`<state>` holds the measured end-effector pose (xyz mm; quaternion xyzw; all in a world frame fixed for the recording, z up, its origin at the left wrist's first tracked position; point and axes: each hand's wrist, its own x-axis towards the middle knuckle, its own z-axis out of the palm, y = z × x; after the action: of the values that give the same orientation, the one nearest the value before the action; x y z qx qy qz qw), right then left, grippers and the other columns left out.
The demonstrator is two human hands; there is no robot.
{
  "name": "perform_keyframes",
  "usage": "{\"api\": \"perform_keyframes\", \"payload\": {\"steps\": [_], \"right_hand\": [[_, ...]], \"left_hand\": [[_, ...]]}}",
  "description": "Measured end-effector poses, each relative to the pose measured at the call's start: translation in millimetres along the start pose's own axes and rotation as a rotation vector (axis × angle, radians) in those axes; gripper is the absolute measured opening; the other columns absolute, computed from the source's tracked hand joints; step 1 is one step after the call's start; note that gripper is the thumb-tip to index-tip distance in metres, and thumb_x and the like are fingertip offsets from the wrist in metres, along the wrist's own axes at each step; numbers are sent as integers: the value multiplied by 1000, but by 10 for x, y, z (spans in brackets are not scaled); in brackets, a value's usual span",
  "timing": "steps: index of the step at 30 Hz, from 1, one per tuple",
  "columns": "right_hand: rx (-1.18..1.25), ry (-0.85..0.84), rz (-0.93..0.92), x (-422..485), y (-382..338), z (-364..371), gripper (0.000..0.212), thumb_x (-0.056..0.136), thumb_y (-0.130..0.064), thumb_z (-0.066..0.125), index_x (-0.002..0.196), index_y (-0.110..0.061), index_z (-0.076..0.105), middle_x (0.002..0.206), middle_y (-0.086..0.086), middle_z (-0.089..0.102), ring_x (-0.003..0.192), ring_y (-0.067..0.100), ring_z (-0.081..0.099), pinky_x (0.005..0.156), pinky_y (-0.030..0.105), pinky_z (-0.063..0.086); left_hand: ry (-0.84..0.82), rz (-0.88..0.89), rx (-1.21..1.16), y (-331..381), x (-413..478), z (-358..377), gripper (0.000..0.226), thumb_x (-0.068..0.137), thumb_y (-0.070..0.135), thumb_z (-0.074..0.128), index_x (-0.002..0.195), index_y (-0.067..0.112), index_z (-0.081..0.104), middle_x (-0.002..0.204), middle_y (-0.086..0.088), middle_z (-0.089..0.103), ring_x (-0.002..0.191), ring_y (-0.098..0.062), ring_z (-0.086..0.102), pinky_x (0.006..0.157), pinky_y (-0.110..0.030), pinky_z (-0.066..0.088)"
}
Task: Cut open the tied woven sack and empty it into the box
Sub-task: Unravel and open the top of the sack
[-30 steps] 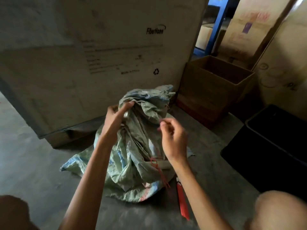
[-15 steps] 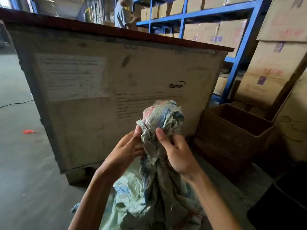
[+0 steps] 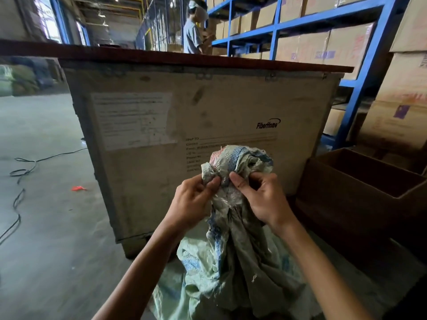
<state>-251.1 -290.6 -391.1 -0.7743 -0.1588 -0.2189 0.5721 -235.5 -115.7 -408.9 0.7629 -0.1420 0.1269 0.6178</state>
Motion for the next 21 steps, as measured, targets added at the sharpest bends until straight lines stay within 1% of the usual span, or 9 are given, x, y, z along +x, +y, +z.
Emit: {"api": "perform_keyframes", "payload": {"steps": [4,6,9,12,14,16,18,19,21], "right_hand": [[123,69,89,-69,61,4,39,91,-11,71,53,-18,66,51,-9,67,51,-3,61,55,13,46],[234,124,192,-99,91,-10,31,94,-12,67,64,-17,72,62,-8,73,58,2,67,60,18,53],[680,178,418,-107,80,-238,19,99,-13,54,101,-9,73,89,11,78,75,22,74,74,38,65],[822,-3,430,-191,93,-481,26,91,-13,54,95,-13,79,92,12,79,76,21,77,71,34,65],[704,-144,450,-248,127,-430,25,89,-11,56,90,-11,80,89,10,79,77,18,77,70,29,63],[427,-141,448,-253,197,-297,19,96,-12,58,90,-11,76,83,3,79,75,13,75,65,21,58],[152,18,406,-229,283,-187,13,90,-22,72,101,-16,68,86,-2,75,78,11,70,64,14,52],[-12,160,340,-230,319,-152,28,84,-24,79,106,-19,63,90,-4,70,81,8,66,67,12,50],[-180,388,123,-272,328,-120,39,82,-21,82,114,-21,58,91,-6,64,83,2,62,73,10,46]], "left_hand": [[29,38,45,-9,-63,35,35,86,49,69,88,15,75,81,-14,75,68,-11,62,63,-37,53],[38,45,-54,30,-154,77,38,86,47,72,85,9,71,79,-16,73,68,-17,64,61,-33,52],[-100,-182,-408,-15,-178,-27,61,78,64,67,84,5,59,83,-15,69,79,-29,66,76,-41,54],[-266,-415,-398,-123,-173,-17,69,72,83,54,84,18,73,96,-23,71,84,-30,68,81,-43,52],[-294,-402,-231,-163,-217,137,52,79,82,45,85,42,78,117,-13,73,96,-22,68,90,-41,51],[-216,-385,-356,-212,-231,260,40,95,57,49,105,32,78,122,-8,72,100,-19,71,91,-38,56],[-69,-421,-662,-167,-221,280,30,98,28,55,111,8,73,104,-14,77,82,-18,76,68,-30,61],[-13,-420,-760,-161,-212,274,25,97,20,57,110,5,71,96,-14,78,75,-18,76,62,-29,61],[109,-374,-733,-166,-215,289,15,94,12,63,104,4,70,87,-13,78,70,-19,75,60,-30,61]]}}
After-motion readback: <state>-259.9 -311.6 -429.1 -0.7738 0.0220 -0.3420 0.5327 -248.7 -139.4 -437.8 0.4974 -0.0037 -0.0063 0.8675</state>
